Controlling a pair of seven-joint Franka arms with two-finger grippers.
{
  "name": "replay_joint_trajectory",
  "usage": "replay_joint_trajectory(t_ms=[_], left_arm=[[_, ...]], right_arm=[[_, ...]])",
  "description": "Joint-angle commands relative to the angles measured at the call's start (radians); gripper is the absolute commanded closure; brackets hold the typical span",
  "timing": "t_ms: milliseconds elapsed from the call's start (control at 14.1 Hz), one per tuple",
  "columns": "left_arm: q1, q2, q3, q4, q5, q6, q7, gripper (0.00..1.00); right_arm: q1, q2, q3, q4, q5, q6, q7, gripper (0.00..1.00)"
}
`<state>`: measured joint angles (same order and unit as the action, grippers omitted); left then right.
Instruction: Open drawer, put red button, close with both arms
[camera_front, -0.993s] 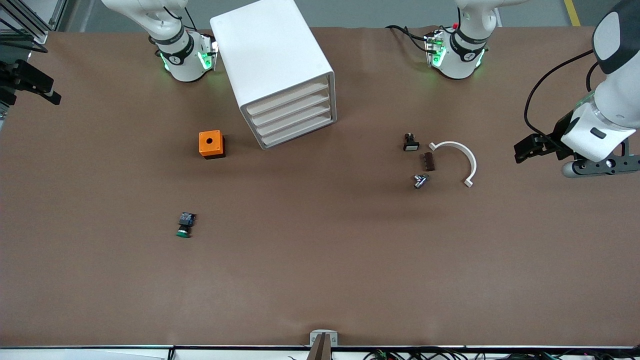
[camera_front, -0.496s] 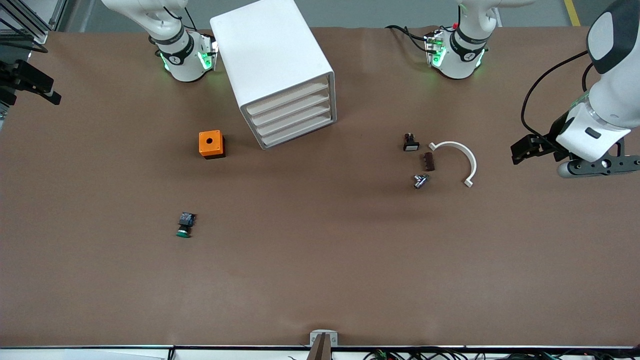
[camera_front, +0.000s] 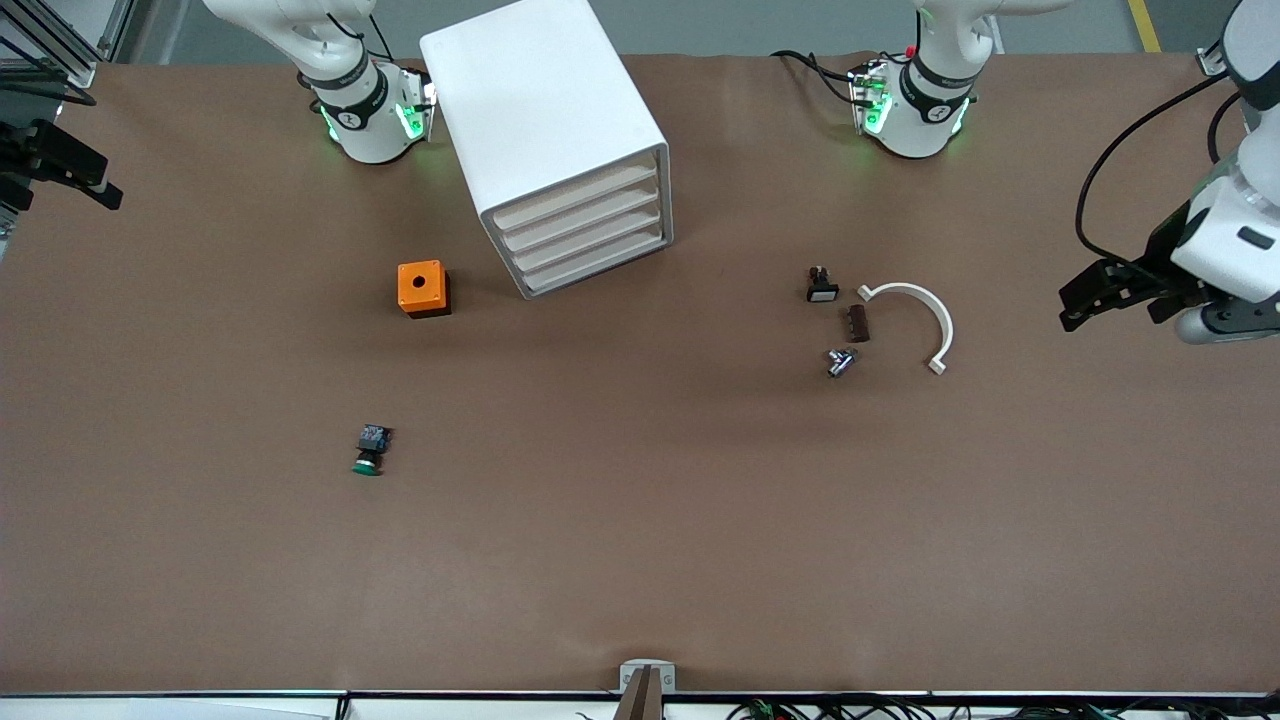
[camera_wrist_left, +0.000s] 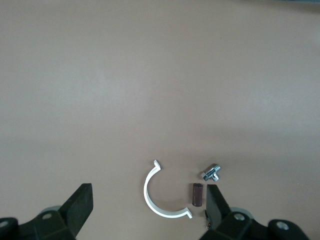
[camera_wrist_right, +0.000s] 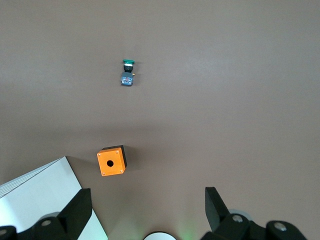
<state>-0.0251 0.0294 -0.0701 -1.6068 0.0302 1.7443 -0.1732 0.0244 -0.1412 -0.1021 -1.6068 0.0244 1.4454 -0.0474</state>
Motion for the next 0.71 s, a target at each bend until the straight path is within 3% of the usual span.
replay_joint_trajectory(t_ms=[0, 638], left_arm=[[-0.001, -0.008, 0.009, 0.044, -0.016, -0.048, 0.023, 0.00], [-0.001, -0.006, 0.009, 0.053, -0.006, -0.120, 0.050, 0.00]], right_arm=[[0.000, -0.018, 0.004, -0.013, -0.011, 0.001, 0.009, 0.00], [-0.001, -0.018, 0.004, -0.013, -0.011, 0.000, 0.008, 0.00]])
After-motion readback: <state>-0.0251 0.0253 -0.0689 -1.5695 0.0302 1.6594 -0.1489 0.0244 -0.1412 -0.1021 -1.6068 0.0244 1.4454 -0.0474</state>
